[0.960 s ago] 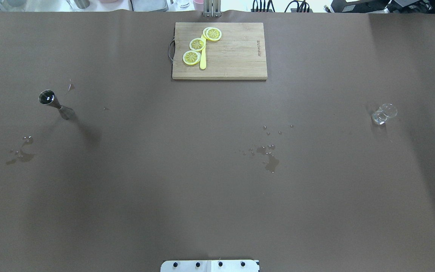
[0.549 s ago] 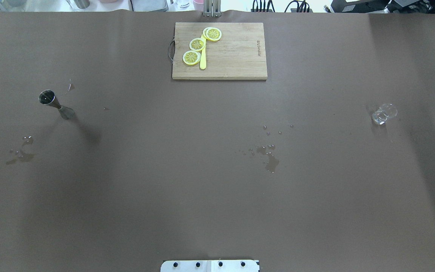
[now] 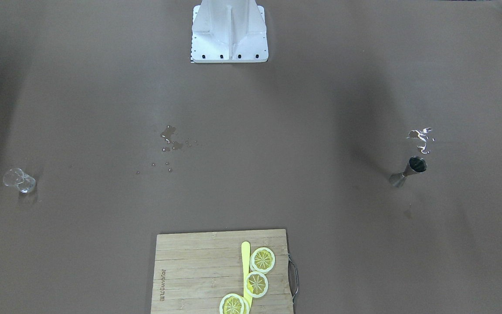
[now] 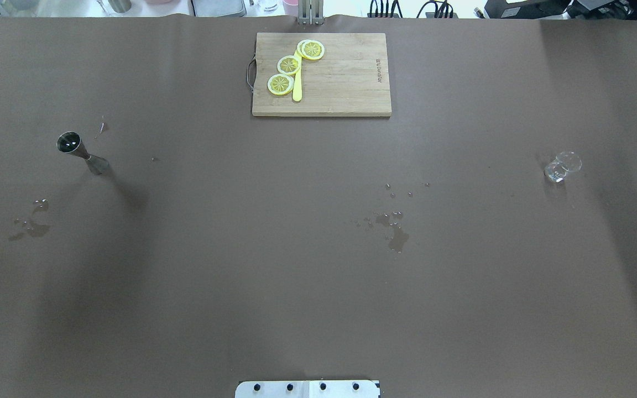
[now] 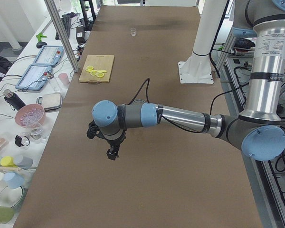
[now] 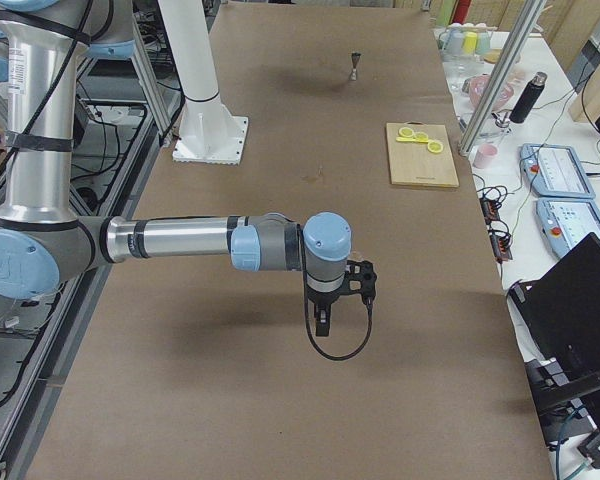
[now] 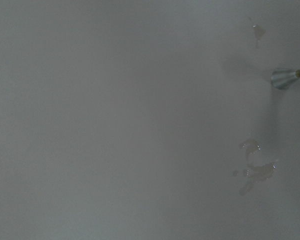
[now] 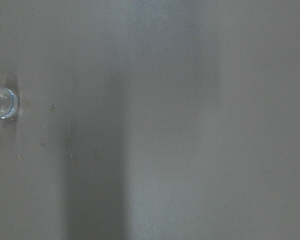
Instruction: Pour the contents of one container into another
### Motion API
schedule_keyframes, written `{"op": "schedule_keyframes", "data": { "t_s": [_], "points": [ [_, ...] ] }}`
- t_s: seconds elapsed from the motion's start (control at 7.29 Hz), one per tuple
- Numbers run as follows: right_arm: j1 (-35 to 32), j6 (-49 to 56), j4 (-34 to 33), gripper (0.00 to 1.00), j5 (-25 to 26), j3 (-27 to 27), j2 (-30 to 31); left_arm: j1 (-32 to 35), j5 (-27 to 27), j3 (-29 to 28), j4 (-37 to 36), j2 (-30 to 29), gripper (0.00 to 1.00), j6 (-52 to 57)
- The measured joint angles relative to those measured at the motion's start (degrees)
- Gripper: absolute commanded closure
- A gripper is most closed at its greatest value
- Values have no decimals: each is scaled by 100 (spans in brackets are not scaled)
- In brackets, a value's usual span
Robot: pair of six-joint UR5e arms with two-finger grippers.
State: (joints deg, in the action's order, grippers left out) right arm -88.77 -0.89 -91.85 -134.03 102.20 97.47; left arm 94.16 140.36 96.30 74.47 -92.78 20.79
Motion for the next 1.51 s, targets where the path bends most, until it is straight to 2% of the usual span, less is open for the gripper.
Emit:
{"op": "schedule_keyframes", "data": {
  "t_s": [0.41,0.82,1.51],
  "points": [
    [0,1,4,0,7,1,-4,174,-72,-118,350,398,2,-219],
    [0,1,17,0,9,1,-7,220,-288,-296,375,468,2,-313],
    [0,1,18,0,28,0,2,218,-312,-356,409,474,2,-970]
  ]
}}
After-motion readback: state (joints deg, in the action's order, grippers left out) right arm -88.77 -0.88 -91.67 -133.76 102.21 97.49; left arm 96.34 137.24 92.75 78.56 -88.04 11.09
